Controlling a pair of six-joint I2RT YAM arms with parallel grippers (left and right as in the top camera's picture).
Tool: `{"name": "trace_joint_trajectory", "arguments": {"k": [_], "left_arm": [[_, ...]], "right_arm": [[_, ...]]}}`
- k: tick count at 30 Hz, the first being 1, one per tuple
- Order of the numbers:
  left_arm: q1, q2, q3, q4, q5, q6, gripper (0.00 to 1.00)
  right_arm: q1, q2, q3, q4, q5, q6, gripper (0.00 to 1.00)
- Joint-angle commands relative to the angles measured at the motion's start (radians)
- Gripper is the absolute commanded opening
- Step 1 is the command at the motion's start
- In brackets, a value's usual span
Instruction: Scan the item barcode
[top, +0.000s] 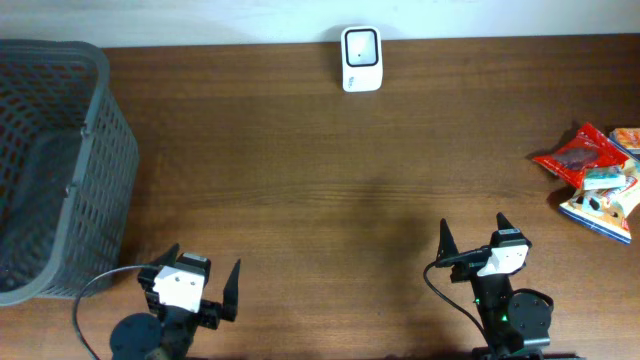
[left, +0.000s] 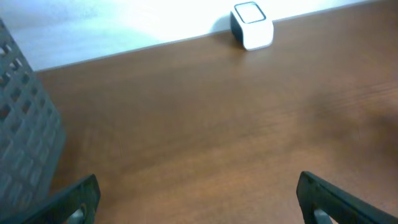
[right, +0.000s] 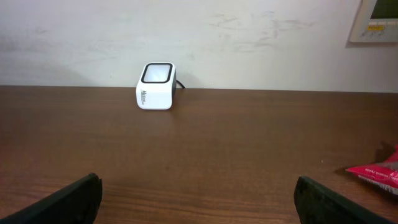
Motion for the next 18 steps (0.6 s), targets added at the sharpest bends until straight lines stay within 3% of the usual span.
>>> {"name": "trace_joint_trajectory", "arguments": {"k": [1, 9, 14, 16, 18], "left_arm": [[0.040, -0.047, -0.091, 0.098, 0.019, 0.019, 0.99], [0.132, -0.090, -0.444, 0.668, 0.056, 0.001, 0.99], [0.185, -0.091, -0.442, 0.663, 0.045, -0.018, 0.99], [0.211, -0.091, -0.442, 0.622, 0.045, -0.111, 0.99], [0.210, -0.091, -0.442, 0.624, 0.044, -0.114, 0.99]], "right_arm": [[0.006, -0.006, -0.008, -0.002, 0.003, 0.001, 0.98], [0.006, -0.006, -0.008, -0.002, 0.003, 0.001, 0.98], [0.006, -0.006, -0.008, -0.002, 0.003, 0.001, 0.98], [0.006, -0.006, -0.008, -0.002, 0.003, 0.001, 0.98], [0.006, -0.006, -0.008, -0.001, 0.003, 0.001, 0.99]]}}
